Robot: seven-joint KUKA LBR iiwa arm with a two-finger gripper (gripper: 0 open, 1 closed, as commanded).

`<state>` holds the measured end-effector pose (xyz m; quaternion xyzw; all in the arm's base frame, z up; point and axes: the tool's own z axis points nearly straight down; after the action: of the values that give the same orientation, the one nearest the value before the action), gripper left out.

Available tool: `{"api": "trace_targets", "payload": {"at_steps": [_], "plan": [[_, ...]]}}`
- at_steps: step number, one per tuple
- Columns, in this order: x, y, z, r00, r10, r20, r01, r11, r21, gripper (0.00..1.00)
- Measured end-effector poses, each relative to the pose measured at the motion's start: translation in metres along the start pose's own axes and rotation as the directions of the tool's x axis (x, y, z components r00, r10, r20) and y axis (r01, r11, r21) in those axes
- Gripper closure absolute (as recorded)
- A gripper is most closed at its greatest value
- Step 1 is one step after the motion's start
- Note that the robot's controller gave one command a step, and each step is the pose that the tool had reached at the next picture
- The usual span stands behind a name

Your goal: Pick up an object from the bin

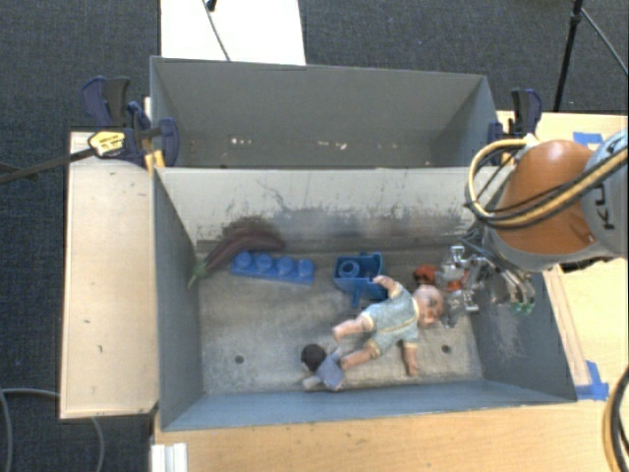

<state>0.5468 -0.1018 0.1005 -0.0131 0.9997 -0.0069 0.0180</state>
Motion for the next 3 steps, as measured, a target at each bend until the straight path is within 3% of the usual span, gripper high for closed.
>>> {"api": "trace_targets", "payload": {"at_steps": [3], "plan": [[0.0000,0.0000,0.0000,1.000,-0.003,0.000,0.003,1.000,0.000,1.00]]}}
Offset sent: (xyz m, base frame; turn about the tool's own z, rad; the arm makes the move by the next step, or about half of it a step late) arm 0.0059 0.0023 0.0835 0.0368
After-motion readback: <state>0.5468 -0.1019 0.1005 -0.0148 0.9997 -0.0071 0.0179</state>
